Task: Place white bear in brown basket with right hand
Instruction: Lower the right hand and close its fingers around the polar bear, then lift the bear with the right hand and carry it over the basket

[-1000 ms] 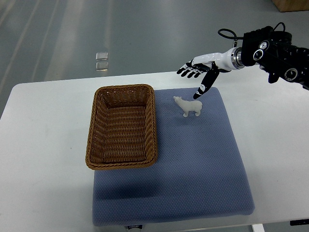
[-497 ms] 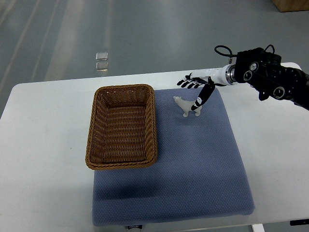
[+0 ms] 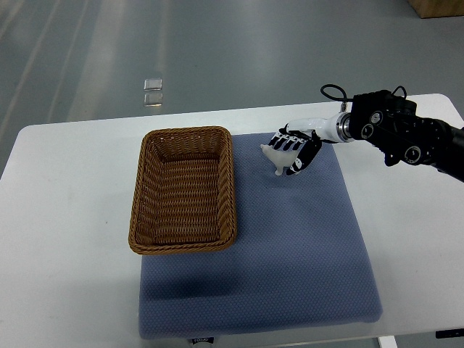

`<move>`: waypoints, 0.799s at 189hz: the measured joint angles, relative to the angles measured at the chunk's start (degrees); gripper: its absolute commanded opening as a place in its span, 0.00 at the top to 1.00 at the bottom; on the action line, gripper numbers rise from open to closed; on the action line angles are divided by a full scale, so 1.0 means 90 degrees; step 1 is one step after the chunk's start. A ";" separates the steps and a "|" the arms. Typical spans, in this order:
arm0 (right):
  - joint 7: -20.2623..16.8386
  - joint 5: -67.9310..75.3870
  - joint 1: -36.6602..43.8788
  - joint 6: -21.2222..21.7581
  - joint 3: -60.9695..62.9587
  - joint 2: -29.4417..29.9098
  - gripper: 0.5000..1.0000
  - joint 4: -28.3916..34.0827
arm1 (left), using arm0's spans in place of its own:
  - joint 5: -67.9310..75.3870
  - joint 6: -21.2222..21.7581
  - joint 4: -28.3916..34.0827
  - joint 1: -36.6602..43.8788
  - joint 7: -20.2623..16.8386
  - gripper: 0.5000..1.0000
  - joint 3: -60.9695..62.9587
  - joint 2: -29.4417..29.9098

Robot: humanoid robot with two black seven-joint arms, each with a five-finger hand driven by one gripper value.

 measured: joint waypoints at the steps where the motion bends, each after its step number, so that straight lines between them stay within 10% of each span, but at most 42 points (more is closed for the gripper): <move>1: 0.0000 0.0000 -0.0002 -0.0006 -0.0001 0.0000 0.45 0.0000 | 0.0000 0.0000 0.0000 0.0000 0.0000 0.00 0.0000 0.0000; 84: 0.0033 -0.0009 -0.0095 -0.0383 -0.0184 0.0076 1.00 -0.0003 | 0.0000 0.0000 0.0004 0.0000 0.0000 0.00 -0.0001 0.0000; 151: 0.0044 0.0026 0.0380 -0.0148 -0.0161 -0.0078 1.00 0.0113 | 0.0000 0.0000 0.0013 0.0002 0.0000 0.00 -0.0010 0.0000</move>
